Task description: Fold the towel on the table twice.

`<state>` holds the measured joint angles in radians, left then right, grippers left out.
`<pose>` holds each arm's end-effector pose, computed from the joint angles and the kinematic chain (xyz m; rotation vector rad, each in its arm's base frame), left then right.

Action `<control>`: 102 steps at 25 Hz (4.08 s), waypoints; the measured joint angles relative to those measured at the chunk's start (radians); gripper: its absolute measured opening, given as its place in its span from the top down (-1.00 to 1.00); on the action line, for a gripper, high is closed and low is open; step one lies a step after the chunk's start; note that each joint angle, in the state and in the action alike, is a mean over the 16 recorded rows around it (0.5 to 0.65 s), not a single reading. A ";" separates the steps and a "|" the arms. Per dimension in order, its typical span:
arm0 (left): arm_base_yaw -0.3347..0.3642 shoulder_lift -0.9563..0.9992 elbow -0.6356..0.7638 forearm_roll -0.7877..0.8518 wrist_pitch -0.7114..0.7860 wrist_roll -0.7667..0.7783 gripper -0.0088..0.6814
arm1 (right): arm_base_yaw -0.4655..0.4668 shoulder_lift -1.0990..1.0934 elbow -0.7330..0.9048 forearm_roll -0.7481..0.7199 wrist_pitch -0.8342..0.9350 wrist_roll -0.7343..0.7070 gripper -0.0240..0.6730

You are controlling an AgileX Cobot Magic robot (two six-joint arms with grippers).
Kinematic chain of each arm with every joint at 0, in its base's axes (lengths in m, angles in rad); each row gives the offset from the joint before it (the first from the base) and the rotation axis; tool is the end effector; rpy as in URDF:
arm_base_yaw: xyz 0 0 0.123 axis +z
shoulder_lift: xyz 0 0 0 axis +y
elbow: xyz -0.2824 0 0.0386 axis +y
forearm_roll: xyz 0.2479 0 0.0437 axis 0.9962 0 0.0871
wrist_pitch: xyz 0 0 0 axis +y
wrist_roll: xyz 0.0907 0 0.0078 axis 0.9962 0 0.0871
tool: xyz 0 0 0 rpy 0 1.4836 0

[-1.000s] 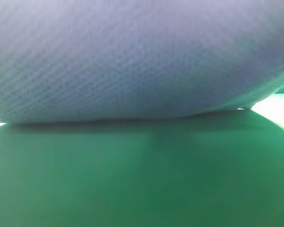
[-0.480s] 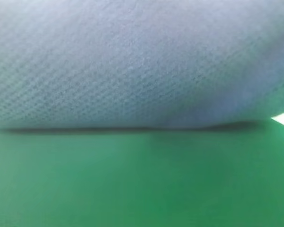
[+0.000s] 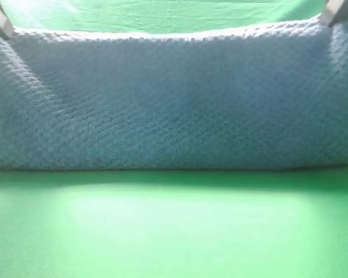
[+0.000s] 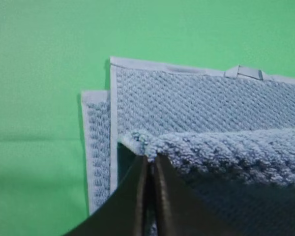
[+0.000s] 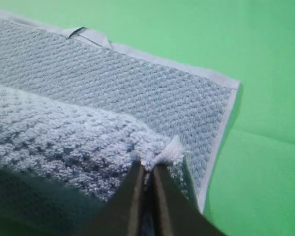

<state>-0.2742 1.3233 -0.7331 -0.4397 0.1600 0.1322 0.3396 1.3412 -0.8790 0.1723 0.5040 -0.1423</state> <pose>0.2591 -0.0793 0.2497 0.0060 2.2456 -0.3906 0.2548 0.0980 0.2658 -0.4408 2.4164 0.2553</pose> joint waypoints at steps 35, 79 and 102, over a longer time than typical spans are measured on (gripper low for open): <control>-0.008 0.461 -0.137 0.042 -0.525 0.039 0.04 | -0.073 0.453 -0.260 -0.048 -0.275 -0.007 0.20; -0.008 -0.847 -0.085 0.134 0.668 0.030 0.97 | -0.075 -0.760 0.009 -0.045 0.355 -0.016 0.93; -0.008 -1.330 0.382 0.174 0.495 0.013 0.97 | -0.075 -1.288 0.386 0.128 0.235 -0.133 0.93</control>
<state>-0.2822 -0.0063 -0.3509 -0.2652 0.6553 0.1456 0.2647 0.0531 -0.4934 0.3001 0.7394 -0.2756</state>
